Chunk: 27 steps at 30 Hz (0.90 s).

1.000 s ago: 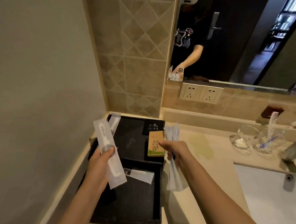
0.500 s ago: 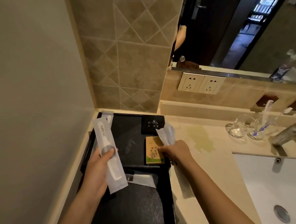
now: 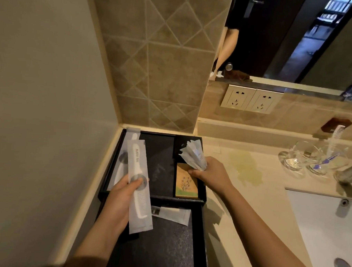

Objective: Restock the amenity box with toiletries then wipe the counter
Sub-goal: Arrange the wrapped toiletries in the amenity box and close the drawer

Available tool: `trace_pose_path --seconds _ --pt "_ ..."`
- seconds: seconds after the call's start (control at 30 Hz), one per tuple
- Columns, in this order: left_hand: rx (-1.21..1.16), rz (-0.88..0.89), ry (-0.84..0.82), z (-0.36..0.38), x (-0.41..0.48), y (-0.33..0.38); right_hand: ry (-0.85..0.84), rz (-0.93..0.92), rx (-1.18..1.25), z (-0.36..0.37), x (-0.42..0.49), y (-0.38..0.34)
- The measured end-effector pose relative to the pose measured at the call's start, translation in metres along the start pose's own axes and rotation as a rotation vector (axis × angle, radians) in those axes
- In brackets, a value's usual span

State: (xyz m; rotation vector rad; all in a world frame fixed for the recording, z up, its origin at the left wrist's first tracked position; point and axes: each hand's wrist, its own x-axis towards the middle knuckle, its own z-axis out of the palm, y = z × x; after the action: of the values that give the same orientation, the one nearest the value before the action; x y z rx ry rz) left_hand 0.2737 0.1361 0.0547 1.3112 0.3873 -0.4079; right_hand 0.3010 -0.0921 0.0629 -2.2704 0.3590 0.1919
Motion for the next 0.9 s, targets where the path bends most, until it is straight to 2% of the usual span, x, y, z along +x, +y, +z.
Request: trace_pose_path --seconds 0.27,0.43,0.6,0.77,0.9 --pt "0.125 -0.009 0.02 0.001 -0.001 0.005 -0.053 -0.018 0.01 -0.004 0.001 0.002" --pt "0.215 0.023 0.044 0.012 0.019 0.029 0.05 -0.043 0.164 -0.008 -0.008 0.007" --pt "0.26 0.022 0.067 0.03 0.049 0.049 0.115 0.134 0.457 -0.024 -0.028 0.022" --pt "0.433 0.041 0.075 0.048 0.067 0.043 0.048 0.308 0.568 -0.025 -0.053 0.044" --pt "0.585 0.121 0.123 0.051 0.069 0.035 0.035 0.348 0.618 -0.023 -0.067 0.06"
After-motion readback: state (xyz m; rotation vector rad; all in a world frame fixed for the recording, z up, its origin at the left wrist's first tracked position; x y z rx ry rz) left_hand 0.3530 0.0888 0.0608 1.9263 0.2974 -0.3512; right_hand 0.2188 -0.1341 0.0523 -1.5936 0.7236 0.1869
